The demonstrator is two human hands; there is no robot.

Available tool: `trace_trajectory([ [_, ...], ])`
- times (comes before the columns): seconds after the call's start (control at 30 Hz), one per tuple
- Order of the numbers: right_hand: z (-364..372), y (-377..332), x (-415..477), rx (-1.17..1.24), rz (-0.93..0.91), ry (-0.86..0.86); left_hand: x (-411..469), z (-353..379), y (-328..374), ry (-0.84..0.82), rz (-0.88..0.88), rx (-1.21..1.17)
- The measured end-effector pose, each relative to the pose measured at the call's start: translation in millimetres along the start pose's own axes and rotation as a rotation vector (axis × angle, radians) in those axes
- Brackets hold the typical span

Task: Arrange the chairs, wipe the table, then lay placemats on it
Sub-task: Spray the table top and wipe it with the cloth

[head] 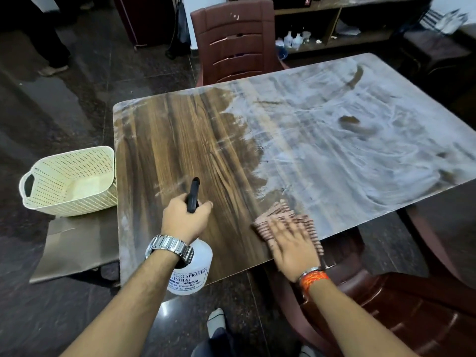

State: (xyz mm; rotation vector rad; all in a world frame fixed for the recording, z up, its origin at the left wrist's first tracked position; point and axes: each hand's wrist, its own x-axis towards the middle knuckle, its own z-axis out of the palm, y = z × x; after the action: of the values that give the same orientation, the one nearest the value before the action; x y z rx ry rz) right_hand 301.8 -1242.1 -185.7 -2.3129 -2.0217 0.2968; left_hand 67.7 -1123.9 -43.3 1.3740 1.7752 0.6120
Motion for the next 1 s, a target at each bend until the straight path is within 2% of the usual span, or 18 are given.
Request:
trace_trajectory([
  [0.07, -6, 35, 1, 0.025, 0.128, -0.012, -10, 18, 4, -0.024, -0.006, -0.001],
  [0.13, -10, 53, 5, 0.036, 0.166, -0.012, -20, 35, 10, -0.048, -0.022, 0.013],
  [0.33, -16, 86, 6, 0.087, -0.058, 0.021, -66, 88, 36, 0.038, -0.043, 0.035],
  [0.43, -34, 115, 11, 0.381, -0.116, -0.004, -93, 122, 54, 0.048, -0.064, 0.0],
  [0.5, -54, 132, 9, 0.684, -0.038, 0.071, -109, 145, 67, 0.032, -0.051, -0.019],
  [0.57, -69, 150, 4, 0.918, 0.142, 0.174, -122, 170, 81, -0.006, -0.046, -0.054],
  [0.67, -80, 173, 1, 1.111, 0.373, 0.259, -130, 199, 100, -0.065, -0.049, -0.101],
  [0.8, -81, 197, -3, 1.206, 0.497, 0.28, -125, 230, 124, -0.118, -0.014, -0.106],
  [1.0, -83, 230, -23, 1.2, 0.502, 0.296, -113, 268, 150, -0.066, -0.094, -0.138],
])
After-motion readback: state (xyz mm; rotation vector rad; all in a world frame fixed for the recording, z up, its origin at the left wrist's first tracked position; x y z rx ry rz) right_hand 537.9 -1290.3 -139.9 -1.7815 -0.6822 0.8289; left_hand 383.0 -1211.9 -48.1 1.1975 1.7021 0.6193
